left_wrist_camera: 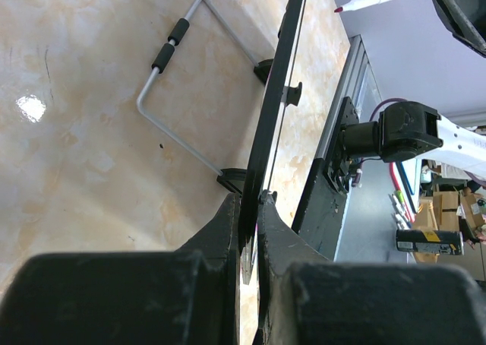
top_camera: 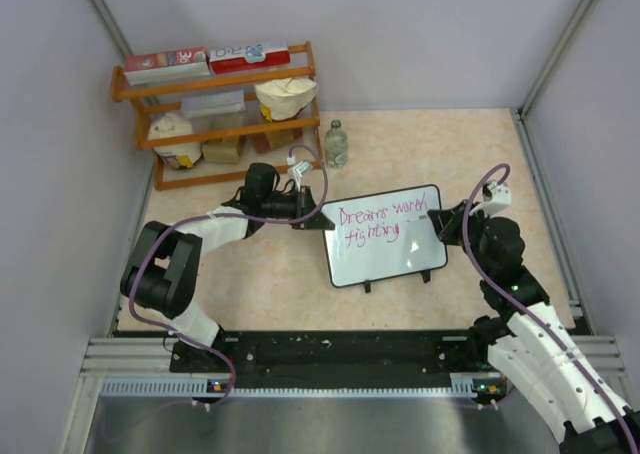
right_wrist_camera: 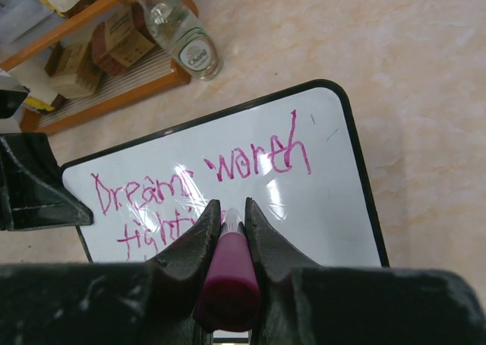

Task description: Write a sentence on the whiteboard

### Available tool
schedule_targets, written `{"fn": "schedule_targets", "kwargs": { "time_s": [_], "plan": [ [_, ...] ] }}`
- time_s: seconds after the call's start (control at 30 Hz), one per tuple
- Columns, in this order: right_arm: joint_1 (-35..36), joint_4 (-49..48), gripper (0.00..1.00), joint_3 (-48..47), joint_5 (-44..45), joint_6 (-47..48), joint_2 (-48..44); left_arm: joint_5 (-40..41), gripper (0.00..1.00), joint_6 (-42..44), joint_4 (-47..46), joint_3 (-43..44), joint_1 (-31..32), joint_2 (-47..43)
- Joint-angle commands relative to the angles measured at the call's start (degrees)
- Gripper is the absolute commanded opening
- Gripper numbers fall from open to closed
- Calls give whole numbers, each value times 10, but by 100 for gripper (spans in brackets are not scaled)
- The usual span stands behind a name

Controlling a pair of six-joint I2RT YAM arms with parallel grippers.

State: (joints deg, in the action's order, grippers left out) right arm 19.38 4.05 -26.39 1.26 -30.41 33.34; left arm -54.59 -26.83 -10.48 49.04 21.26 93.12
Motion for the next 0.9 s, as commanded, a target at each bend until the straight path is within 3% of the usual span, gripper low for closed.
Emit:
{"fn": "schedule_targets", "kwargs": {
  "time_s": [0.0,0.87],
  "plan": [
    [-16,11,0,-22,2,43,-7,77,0,32,16,9,-4,-10],
    [-16,-58,0,-13,33,40,56,74,0,31,15,10,-4,-7]
  ]
}}
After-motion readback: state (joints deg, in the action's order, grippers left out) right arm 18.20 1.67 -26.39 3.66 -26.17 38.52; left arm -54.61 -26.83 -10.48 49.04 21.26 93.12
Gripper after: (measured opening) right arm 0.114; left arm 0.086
